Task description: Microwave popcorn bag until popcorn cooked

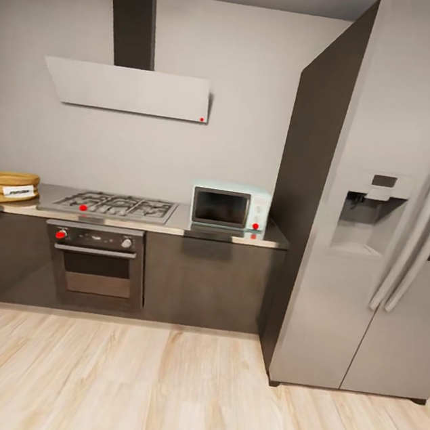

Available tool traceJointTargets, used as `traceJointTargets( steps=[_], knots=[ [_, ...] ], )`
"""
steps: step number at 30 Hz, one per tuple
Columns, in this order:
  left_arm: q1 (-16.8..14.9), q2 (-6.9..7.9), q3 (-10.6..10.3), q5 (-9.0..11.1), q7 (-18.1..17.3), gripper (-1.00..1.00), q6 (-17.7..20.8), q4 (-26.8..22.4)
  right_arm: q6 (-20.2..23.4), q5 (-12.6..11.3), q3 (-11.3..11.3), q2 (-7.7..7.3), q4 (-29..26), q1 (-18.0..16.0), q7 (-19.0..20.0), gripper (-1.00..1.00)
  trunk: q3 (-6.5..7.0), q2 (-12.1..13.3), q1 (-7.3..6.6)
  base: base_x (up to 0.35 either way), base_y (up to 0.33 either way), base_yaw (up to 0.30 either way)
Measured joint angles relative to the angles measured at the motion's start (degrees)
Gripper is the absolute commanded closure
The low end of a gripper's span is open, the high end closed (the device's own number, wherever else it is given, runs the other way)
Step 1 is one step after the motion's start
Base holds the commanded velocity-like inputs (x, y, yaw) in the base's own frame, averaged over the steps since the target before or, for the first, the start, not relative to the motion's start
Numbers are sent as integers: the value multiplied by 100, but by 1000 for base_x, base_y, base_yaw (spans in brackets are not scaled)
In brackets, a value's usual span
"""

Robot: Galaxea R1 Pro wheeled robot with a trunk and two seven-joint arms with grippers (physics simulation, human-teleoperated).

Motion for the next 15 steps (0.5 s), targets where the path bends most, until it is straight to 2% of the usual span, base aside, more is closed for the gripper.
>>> traceJointTargets(
  steps=[5, 15],
  knots=[
    [0, 4, -11, -7, -19, -100, 7, 10, 0, 0, 0, 0, 0, 0, 0, -100, 0, 0, 0, 0, 0, -232],
    [0, -17, 14, 2, -49, -100, 12, 26, 5, 20, 9, -6, 0, -1, 0, -100, 0, 0, 0, 1, 0, -14]
  ],
)
